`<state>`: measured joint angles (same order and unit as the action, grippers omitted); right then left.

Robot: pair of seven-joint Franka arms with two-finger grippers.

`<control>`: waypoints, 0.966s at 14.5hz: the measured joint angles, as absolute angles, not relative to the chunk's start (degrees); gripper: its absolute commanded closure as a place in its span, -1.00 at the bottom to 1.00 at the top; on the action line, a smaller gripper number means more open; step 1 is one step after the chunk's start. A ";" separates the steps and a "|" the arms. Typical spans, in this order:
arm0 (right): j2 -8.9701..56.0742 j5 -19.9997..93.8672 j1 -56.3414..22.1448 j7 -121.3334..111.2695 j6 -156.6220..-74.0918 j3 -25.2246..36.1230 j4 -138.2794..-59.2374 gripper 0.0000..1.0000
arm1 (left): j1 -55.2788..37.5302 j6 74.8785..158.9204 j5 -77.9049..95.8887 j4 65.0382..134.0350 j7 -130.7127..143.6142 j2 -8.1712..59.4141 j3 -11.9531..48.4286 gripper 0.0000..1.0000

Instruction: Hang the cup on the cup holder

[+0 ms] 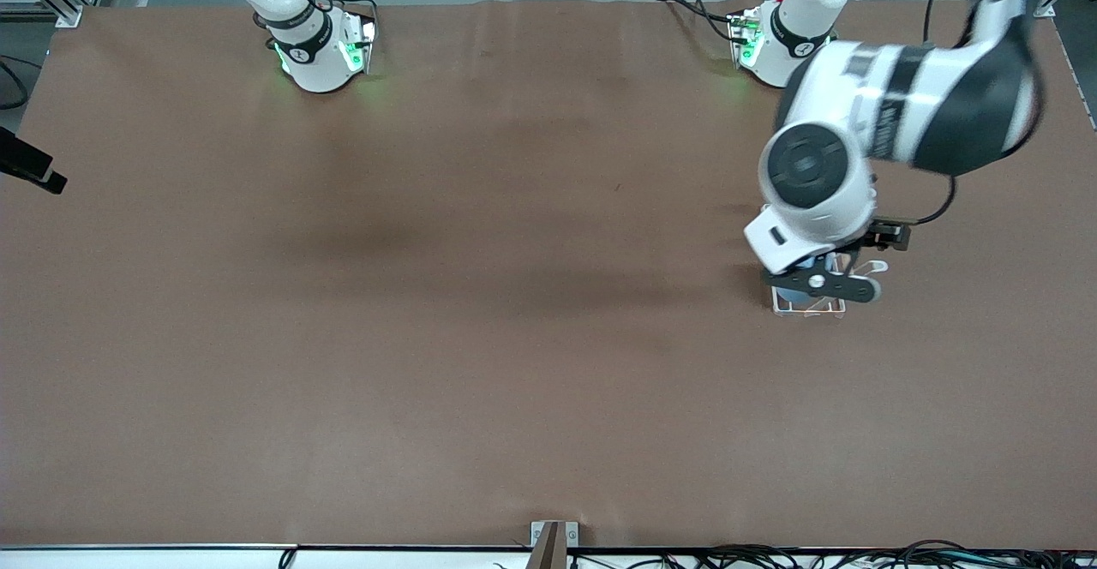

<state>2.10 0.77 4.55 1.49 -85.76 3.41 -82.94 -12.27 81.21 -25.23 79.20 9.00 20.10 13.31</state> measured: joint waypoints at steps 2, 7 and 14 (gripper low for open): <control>2.10 0.77 4.55 1.49 -85.76 3.41 -82.95 -1.00 | -9.40 83.15 -19.62 79.15 8.98 16.59 13.40 -1.00; 2.10 0.77 4.55 1.49 -85.72 3.41 -82.97 -1.00 | -5.82 87.52 -10.47 82.20 8.76 8.50 13.41 -1.00; 2.10 0.77 4.55 1.49 -85.69 3.42 -83.00 -1.00 | -2.43 93.57 -0.69 94.33 8.04 -4.16 12.27 -1.00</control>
<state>2.10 0.77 4.55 1.49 -85.69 3.42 -83.00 -2.43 93.57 -0.69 94.33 8.04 -4.16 12.27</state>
